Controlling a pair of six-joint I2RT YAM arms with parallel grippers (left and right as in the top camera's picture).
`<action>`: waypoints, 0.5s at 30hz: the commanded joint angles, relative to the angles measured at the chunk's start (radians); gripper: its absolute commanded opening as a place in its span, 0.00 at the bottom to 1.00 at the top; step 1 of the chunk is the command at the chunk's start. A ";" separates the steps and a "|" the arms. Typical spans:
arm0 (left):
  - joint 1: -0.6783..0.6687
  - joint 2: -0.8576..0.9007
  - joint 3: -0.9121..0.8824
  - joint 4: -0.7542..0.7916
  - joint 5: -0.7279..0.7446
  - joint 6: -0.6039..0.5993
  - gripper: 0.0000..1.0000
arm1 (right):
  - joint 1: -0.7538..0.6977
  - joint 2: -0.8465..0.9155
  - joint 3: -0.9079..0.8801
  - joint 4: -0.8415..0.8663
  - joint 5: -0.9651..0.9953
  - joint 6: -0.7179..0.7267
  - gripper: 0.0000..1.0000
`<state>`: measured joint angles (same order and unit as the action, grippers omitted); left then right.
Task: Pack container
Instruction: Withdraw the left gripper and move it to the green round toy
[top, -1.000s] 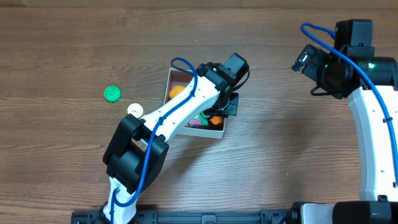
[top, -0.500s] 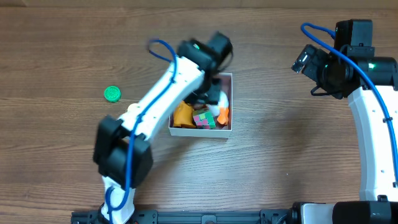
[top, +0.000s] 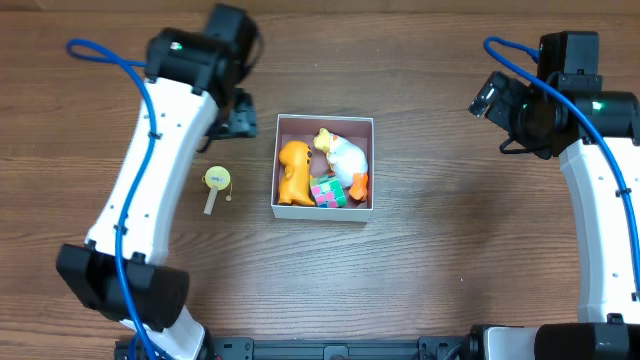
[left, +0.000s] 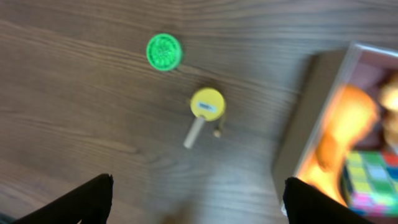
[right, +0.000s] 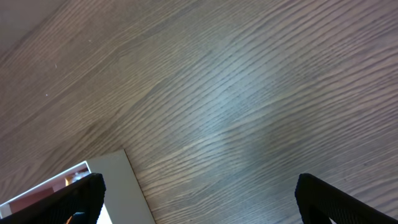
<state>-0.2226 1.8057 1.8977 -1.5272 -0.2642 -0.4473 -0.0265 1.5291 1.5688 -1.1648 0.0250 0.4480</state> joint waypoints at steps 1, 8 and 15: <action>0.143 0.014 -0.136 0.107 0.129 0.125 0.86 | -0.002 0.003 0.003 0.004 -0.001 0.004 1.00; 0.327 0.019 -0.358 0.367 0.179 0.182 0.84 | -0.002 0.003 0.003 0.004 -0.001 0.004 1.00; 0.368 0.055 -0.524 0.620 0.247 0.262 0.94 | -0.002 0.003 0.003 0.004 -0.001 0.004 1.00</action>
<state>0.1368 1.8297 1.4166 -0.9745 -0.0586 -0.2314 -0.0261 1.5291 1.5688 -1.1645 0.0250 0.4480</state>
